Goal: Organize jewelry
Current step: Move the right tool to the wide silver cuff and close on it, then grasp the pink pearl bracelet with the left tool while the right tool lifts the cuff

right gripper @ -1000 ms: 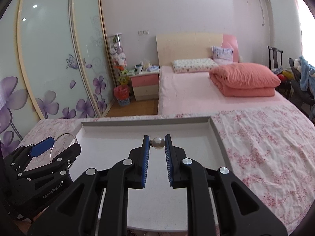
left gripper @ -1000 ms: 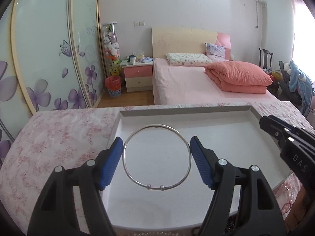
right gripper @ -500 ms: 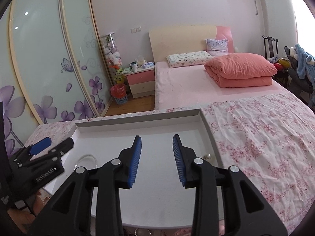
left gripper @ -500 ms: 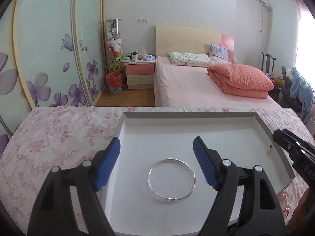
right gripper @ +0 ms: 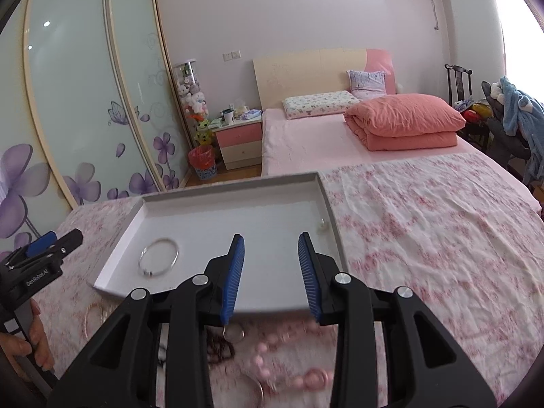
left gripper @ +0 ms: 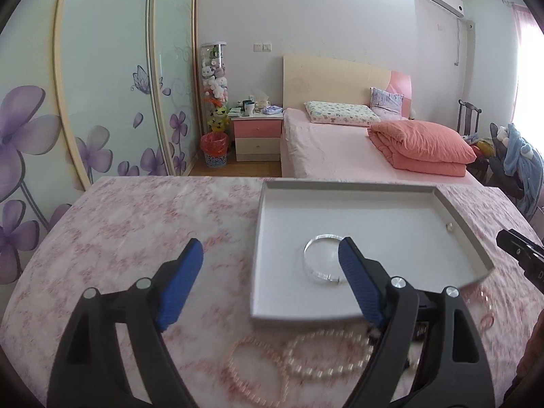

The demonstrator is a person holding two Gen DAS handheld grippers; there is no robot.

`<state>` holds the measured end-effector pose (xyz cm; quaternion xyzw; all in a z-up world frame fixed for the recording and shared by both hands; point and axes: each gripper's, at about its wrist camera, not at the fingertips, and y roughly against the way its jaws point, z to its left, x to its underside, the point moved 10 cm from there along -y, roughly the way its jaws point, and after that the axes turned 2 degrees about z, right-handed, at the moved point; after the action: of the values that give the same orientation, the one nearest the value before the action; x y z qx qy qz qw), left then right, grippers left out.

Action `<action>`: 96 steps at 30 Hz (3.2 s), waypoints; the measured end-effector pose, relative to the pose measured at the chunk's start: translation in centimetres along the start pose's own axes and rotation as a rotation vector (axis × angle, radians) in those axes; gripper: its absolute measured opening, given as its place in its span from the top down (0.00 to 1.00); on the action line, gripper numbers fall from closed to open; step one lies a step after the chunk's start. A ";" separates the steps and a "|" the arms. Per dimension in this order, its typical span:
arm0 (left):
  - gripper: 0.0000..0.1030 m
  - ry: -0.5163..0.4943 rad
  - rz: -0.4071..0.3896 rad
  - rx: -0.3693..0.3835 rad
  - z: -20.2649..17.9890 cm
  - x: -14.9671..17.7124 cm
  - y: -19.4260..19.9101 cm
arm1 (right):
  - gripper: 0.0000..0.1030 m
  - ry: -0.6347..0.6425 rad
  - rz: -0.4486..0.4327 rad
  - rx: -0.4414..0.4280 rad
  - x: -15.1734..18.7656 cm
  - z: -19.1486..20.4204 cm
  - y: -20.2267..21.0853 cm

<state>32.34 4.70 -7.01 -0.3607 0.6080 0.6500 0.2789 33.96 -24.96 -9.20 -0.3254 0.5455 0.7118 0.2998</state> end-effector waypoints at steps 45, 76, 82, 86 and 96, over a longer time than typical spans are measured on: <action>0.16 -0.016 0.250 -0.023 2.9 10.6 0.9 | 0.34 0.158 0.303 0.080 13.1 1.1 1.5; 0.94 0.003 0.317 -0.015 2.3 10.9 -2.0 | 0.34 0.170 0.306 0.058 13.2 2.0 1.5; 0.94 0.050 0.298 0.026 3.2 11.2 -0.7 | 0.35 0.161 0.302 0.047 13.3 2.0 1.7; 0.94 0.079 0.238 0.071 3.2 10.2 1.2 | 0.35 0.153 0.291 0.035 13.3 2.3 2.1; 0.94 0.087 0.094 0.138 1.3 7.9 5.9 | 0.35 0.149 0.229 0.019 12.3 2.9 3.2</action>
<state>22.76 4.81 -9.93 -0.3394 0.6793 0.6025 0.2456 23.56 -21.95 -16.45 -0.3104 0.6063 0.7101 0.1784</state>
